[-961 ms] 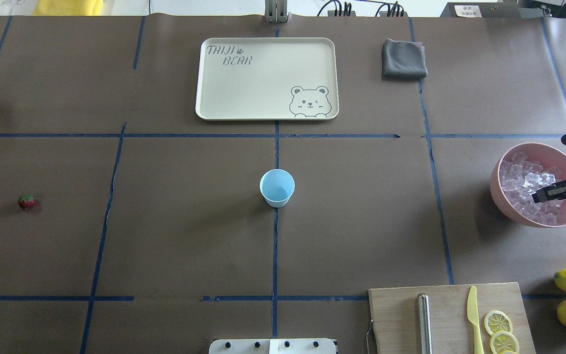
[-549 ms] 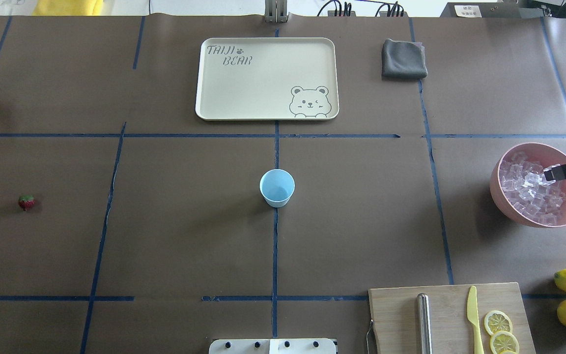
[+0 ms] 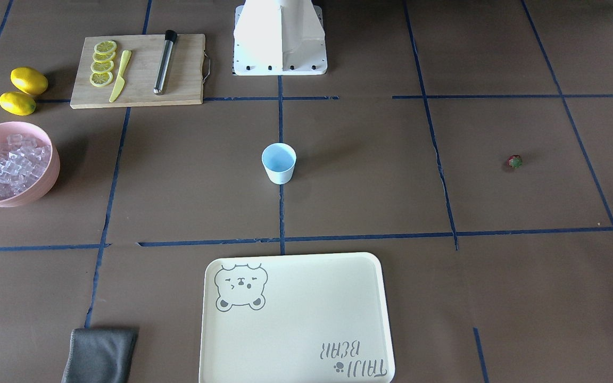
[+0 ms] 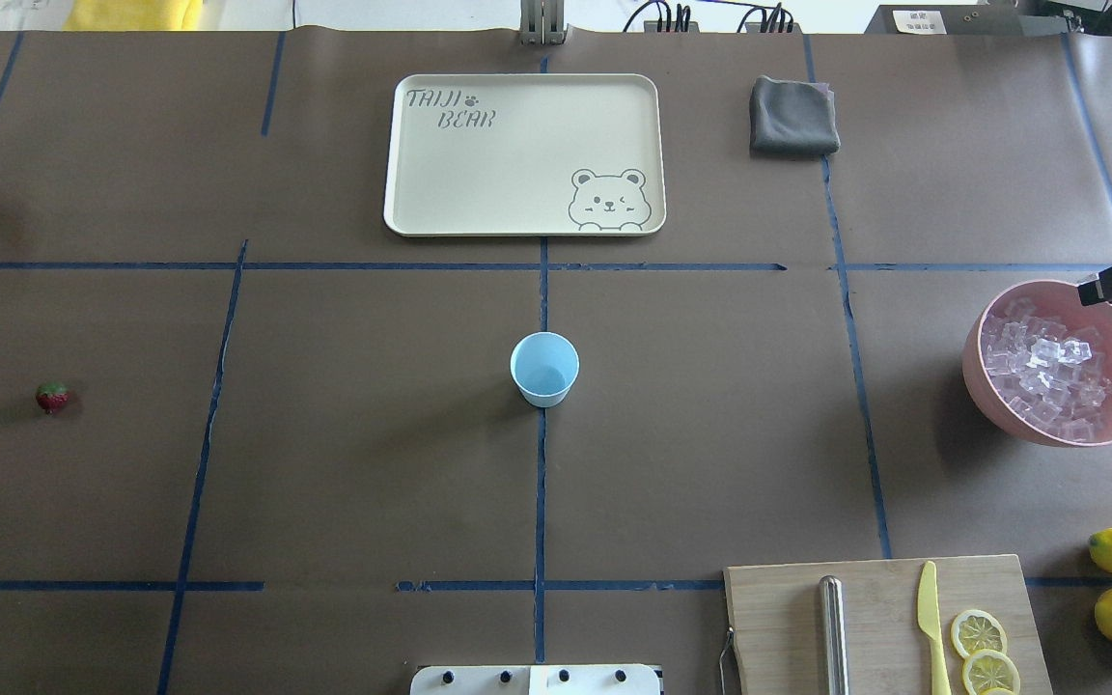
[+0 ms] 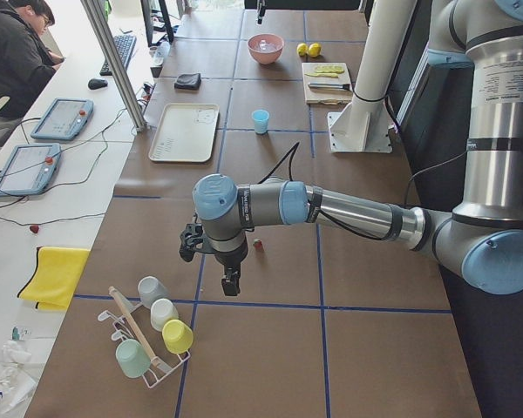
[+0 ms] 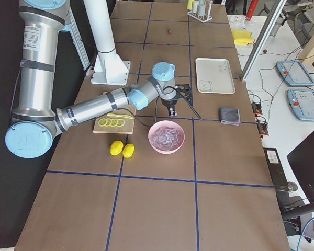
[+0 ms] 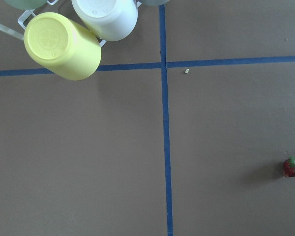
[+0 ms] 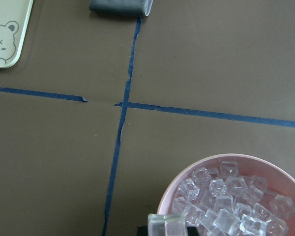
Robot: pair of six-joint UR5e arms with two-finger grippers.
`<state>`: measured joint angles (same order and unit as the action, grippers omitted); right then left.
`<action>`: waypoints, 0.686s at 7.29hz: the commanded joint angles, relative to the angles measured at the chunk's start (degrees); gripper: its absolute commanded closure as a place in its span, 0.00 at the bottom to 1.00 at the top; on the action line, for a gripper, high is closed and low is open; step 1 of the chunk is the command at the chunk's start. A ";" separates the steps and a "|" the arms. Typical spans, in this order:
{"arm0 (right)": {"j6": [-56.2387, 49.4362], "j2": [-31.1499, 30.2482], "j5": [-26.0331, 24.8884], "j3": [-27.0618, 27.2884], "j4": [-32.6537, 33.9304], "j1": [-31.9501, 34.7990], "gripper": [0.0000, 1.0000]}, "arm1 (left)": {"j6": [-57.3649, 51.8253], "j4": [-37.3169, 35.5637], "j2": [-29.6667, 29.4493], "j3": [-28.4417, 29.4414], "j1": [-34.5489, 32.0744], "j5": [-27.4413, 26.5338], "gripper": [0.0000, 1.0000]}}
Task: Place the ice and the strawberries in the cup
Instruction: 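Lift the ice cube and carry it over the light-blue cup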
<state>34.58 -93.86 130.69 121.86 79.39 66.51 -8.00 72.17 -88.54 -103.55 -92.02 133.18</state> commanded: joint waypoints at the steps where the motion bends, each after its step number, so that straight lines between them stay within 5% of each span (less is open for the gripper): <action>1: 0.75 7.08 -0.61 0.83 4.61 -3.74 1.00 | 0.00 0.07 -0.06 0.10 0.00 -0.02 0.00; 3: 3.28 20.84 -0.88 0.66 18.97 -7.94 1.00 | 0.00 0.16 0.03 0.10 0.00 0.06 0.00; 5: 16.06 31.51 -9.09 -0.13 24.23 -18.72 1.00 | 0.00 0.16 -0.06 0.01 0.00 0.06 0.00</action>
<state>43.12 -68.73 126.51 122.29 100.51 54.43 -8.00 72.33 -88.54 -103.50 -92.02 133.23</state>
